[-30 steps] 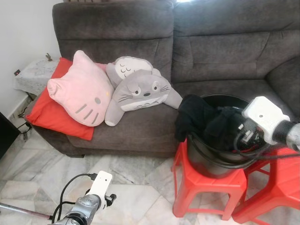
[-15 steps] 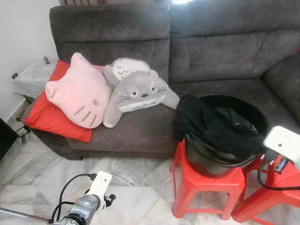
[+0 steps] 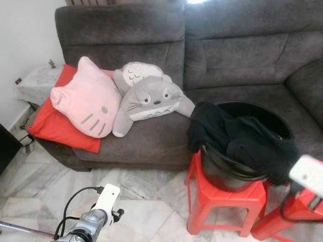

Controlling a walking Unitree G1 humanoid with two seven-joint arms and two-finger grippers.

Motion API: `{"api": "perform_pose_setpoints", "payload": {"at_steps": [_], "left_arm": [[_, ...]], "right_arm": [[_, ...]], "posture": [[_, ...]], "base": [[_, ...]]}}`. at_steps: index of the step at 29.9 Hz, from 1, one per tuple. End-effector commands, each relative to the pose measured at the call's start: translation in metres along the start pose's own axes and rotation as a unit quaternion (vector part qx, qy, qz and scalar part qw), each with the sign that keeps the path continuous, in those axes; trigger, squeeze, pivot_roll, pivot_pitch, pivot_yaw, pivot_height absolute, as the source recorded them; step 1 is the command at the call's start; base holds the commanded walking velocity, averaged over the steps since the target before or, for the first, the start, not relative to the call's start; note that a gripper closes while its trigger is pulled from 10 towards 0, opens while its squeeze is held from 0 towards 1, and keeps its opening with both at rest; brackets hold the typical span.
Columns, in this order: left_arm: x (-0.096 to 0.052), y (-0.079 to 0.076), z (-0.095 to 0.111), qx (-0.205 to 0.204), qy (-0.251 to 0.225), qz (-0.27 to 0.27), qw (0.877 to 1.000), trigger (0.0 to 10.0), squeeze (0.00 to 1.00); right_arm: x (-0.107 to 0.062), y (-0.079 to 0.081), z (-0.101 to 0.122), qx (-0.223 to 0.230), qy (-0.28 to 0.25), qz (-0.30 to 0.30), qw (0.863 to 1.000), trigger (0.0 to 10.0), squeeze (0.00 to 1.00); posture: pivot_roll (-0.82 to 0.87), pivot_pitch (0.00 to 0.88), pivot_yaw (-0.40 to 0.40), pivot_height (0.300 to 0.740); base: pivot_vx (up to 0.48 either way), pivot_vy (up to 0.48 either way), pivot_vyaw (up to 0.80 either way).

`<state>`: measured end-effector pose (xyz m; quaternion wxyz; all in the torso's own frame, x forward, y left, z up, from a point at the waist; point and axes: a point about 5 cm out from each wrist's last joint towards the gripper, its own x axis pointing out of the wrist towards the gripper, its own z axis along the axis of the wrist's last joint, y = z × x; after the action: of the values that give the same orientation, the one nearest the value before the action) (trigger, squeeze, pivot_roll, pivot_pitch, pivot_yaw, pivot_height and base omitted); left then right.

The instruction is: Hang hanger

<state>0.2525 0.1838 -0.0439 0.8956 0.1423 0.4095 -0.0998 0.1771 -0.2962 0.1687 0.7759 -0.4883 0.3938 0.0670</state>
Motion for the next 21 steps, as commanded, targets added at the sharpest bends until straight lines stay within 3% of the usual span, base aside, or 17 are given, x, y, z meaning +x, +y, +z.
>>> {"api": "perform_pose_setpoints", "payload": {"at_steps": [1, 17, 20, 21], "left_arm": [[-0.001, 0.004, -0.004, 0.007, 0.01, 0.004, 1.0, 10.0, 0.0], [-0.001, 0.004, -0.003, 0.005, 0.007, 0.005, 1.0, 10.0, 0.0], [-0.001, 0.004, -0.003, 0.006, 0.007, 0.004, 1.0, 10.0, 0.0], [-0.001, 0.004, -0.002, 0.007, 0.007, 0.003, 1.0, 10.0, 0.0]], "right_arm": [[-0.003, 0.007, 0.002, -0.009, 0.004, 0.011, 1.0, 0.0, 0.0], [-0.004, 0.026, 0.002, -0.03, 0.043, 0.038, 0.998, 0.0, 0.0], [-0.009, 0.041, 0.001, -0.045, 0.043, 0.084, 0.995, 0.0, 0.0], [-0.013, 0.06, 0.002, -0.061, 0.034, 0.147, 0.987, 0.0, 0.0]], "posture": [[-0.29, 0.0, 0.116, 0.74], [-0.28, 0.0, 0.112, 0.74], [-0.29, 0.0, 0.113, 0.74], [-0.29, 0.0, 0.113, 0.74]], "base": [[0.0, 0.0, 0.0], [0.0, 0.0, 0.0], [0.0, 0.0, 0.0], [0.0, 0.0, 0.0]]}}
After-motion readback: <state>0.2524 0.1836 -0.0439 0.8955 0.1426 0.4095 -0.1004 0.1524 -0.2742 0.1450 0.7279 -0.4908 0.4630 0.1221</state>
